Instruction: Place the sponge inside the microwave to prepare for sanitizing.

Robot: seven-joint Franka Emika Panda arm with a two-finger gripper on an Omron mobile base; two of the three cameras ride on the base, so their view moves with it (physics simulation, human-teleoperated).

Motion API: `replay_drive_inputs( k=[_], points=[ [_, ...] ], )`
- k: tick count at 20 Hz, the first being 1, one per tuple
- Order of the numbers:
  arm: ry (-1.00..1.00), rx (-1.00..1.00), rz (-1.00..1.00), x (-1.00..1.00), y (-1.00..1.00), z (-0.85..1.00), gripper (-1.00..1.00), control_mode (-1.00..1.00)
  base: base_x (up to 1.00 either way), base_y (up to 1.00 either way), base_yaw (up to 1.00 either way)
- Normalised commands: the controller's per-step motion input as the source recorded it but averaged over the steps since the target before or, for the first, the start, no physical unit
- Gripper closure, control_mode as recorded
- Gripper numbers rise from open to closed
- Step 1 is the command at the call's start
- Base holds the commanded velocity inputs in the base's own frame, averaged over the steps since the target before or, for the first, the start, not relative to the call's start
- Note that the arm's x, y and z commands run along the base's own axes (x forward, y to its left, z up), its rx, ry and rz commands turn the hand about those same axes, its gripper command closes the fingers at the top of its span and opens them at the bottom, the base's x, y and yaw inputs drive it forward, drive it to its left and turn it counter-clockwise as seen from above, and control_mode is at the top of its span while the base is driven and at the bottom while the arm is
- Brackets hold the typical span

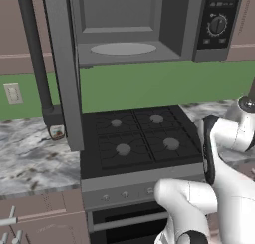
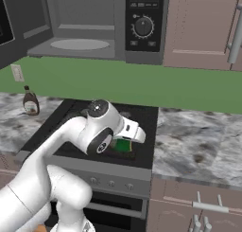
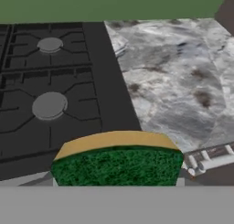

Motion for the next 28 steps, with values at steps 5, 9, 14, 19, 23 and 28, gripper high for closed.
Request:
replay_drive_inputs(
  k=[5,9,14,19,23,28],
  points=[
    [0.00,-0.23,0.01,-0.02,0.76,0.60,1.00,-1.00,0.00,0.00,0.00],
    [-0.01,-0.02,0.02,-0.09,0.55,0.87,1.00,-1.00,0.00,0.00,0.00],
    [0.00,0.00,0.12,-0.15,0.52,0.81,1.00,-1.00,0.00,0.00,0.00],
    [0.00,0.00,0.16,-0.14,0.61,0.84,1.00,-1.00,0.00,0.00,0.00],
    [0.00,0.08,0.21,-0.09,0.54,0.51,1.00,-1.00,0.00,0.00,0.00],
    [0.01,0.18,0.13,-0.01,0.40,0.33,1.00,-1.00,0.00,0.00,0.00]
  ],
)
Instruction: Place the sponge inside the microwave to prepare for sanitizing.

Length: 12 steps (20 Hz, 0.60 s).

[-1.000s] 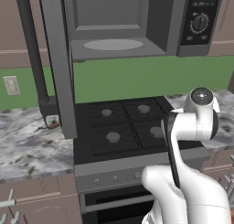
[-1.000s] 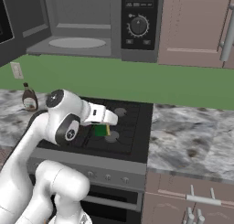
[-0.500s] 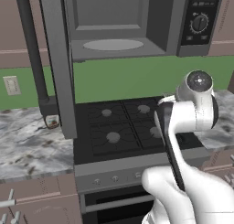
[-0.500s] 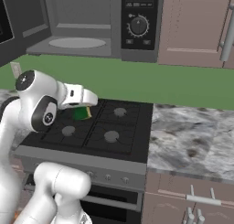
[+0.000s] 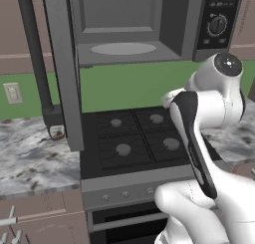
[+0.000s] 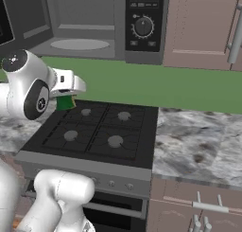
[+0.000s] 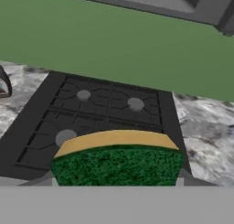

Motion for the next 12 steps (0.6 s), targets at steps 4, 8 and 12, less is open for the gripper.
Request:
replay_drive_inputs(
  k=[4,8,12],
  points=[
    [0.00,0.18,0.05,0.01,0.21,0.40,1.00,-1.00,0.00,0.00,0.00],
    [-0.08,0.08,0.00,0.00,0.19,0.61,1.00,-1.00,0.00,0.00,0.00],
    [-0.17,0.00,0.00,0.00,0.31,0.63,1.00,-1.00,0.00,0.00,0.00]
  ],
)
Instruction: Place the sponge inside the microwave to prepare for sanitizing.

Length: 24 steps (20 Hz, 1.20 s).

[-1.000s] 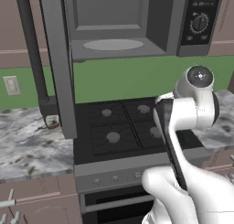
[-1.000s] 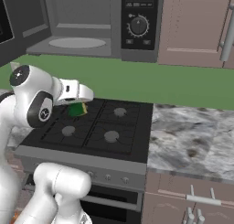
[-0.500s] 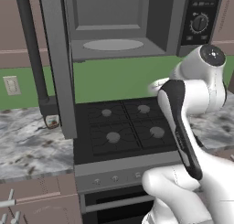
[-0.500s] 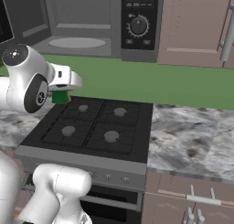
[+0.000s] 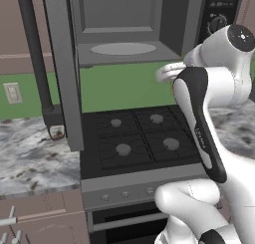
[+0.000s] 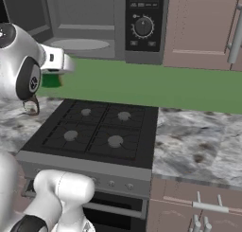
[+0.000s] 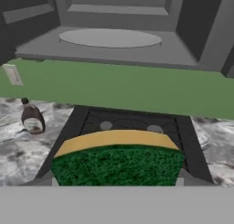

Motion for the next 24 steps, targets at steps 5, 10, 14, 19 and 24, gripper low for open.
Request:
replay_drive_inputs(
  k=[5,10,14,19,24],
  points=[
    [-0.07,0.02,0.00,0.11,0.20,0.55,1.00,-1.00,0.00,0.00,0.00],
    [0.00,0.04,0.00,0.45,0.00,0.19,1.00,-1.00,0.00,0.00,0.00],
    [0.00,0.00,0.00,0.50,0.04,0.00,1.00,-1.00,0.00,0.00,0.00],
    [0.00,0.00,0.00,0.63,0.04,0.00,1.00,-1.00,0.00,0.00,0.00],
    [0.06,0.00,-0.02,0.78,0.08,0.00,1.00,-1.00,0.00,0.00,0.00]
  ],
)
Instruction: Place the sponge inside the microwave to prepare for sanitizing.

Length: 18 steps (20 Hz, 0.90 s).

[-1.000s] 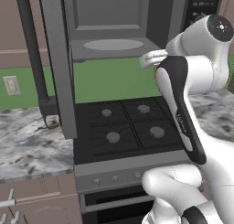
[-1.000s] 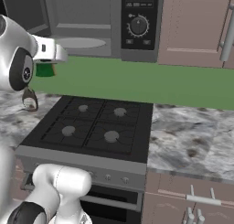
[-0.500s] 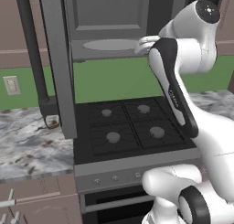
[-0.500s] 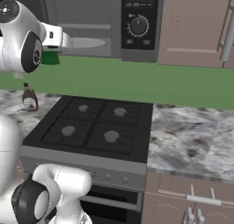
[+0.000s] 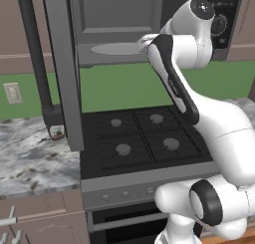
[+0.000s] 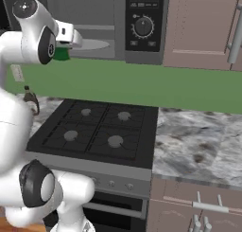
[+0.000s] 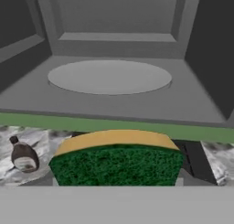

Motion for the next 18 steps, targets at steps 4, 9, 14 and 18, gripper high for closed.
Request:
replay_drive_inputs(
  k=[4,9,14,18],
  points=[
    [0.16,0.00,-0.03,0.80,0.01,0.00,1.00,-1.00,0.00,0.00,0.00],
    [0.22,0.00,-0.04,0.68,0.02,0.16,1.00,-1.00,0.00,0.00,0.00],
    [0.09,0.00,-0.01,0.37,0.03,0.23,1.00,-1.00,0.00,0.00,0.00],
    [0.00,0.00,0.00,0.25,0.17,-0.03,1.00,-1.00,0.00,0.00,0.00]
  ],
)
